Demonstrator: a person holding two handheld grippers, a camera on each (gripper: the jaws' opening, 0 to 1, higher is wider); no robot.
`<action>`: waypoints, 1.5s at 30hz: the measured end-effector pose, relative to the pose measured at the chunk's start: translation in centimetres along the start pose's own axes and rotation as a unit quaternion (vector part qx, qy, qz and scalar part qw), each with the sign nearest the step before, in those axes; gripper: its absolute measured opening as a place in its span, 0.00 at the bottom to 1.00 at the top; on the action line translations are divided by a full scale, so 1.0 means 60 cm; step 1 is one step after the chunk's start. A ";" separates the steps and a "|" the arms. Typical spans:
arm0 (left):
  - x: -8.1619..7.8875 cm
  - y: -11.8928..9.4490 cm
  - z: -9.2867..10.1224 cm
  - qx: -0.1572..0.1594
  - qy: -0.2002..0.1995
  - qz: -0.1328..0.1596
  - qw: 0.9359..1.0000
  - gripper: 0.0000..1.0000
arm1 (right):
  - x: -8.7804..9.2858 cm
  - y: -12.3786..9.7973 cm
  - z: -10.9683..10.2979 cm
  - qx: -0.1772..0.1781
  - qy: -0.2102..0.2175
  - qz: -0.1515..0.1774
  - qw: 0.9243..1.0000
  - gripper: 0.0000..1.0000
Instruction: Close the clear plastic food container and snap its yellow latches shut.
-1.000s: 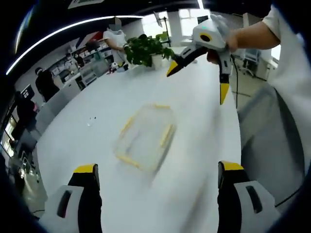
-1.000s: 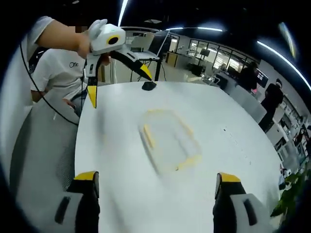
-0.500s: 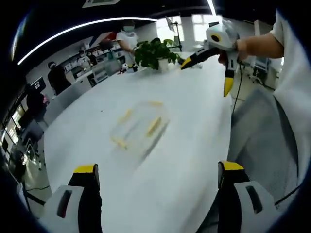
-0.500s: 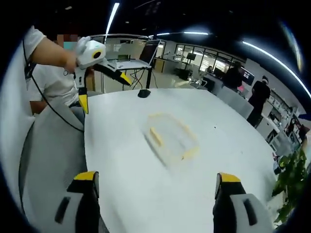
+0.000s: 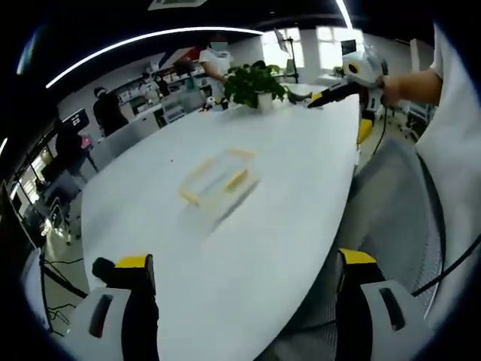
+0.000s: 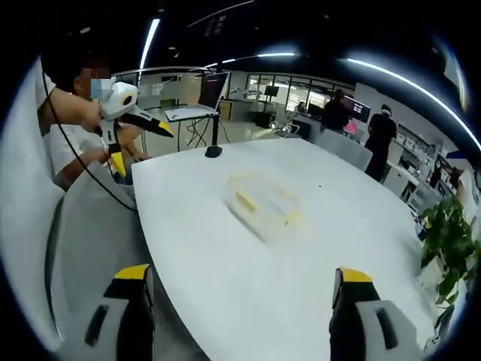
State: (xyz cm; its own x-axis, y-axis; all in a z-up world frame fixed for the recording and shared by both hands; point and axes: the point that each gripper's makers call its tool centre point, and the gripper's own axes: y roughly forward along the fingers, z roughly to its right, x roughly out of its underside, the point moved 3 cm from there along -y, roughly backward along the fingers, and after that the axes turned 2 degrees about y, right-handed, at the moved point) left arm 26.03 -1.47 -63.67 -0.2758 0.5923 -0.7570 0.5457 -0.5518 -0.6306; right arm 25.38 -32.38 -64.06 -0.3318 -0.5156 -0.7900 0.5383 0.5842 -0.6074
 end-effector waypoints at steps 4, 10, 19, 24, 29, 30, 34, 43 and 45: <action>-0.005 -0.002 0.002 -0.004 -0.005 0.009 1.000 0.98 | -0.002 -0.002 -0.001 0.004 0.006 0.001 1.000 0.99; -0.004 0.001 0.006 0.001 -0.006 0.010 1.000 0.97 | -0.008 0.002 -0.007 0.004 0.005 0.007 1.000 0.99; -0.004 0.006 0.012 0.009 -0.014 0.010 1.000 0.96 | -0.002 0.022 -0.030 -0.024 -0.002 0.003 1.000 0.99; -0.003 0.009 0.014 0.010 -0.016 0.008 1.000 0.96 | -0.002 0.024 -0.034 -0.031 0.007 0.006 0.999 0.99; -0.003 0.008 0.017 0.012 -0.028 0.012 0.999 0.95 | -0.001 0.023 -0.038 -0.035 0.005 0.014 0.999 0.99; -0.002 0.009 0.018 0.012 -0.026 0.010 1.000 0.96 | 0.001 0.023 -0.038 -0.035 0.005 0.013 0.999 0.99; -0.001 0.008 0.023 0.012 -0.026 0.009 1.000 0.96 | 0.008 0.023 -0.041 -0.038 0.005 0.010 0.999 0.99; 0.000 0.005 0.027 0.010 -0.026 0.007 1.000 0.96 | 0.005 0.018 -0.039 -0.032 0.011 0.019 0.999 0.96; 0.001 0.005 0.029 0.010 -0.028 0.008 1.000 0.96 | 0.005 0.018 -0.035 -0.028 0.013 0.018 0.999 0.97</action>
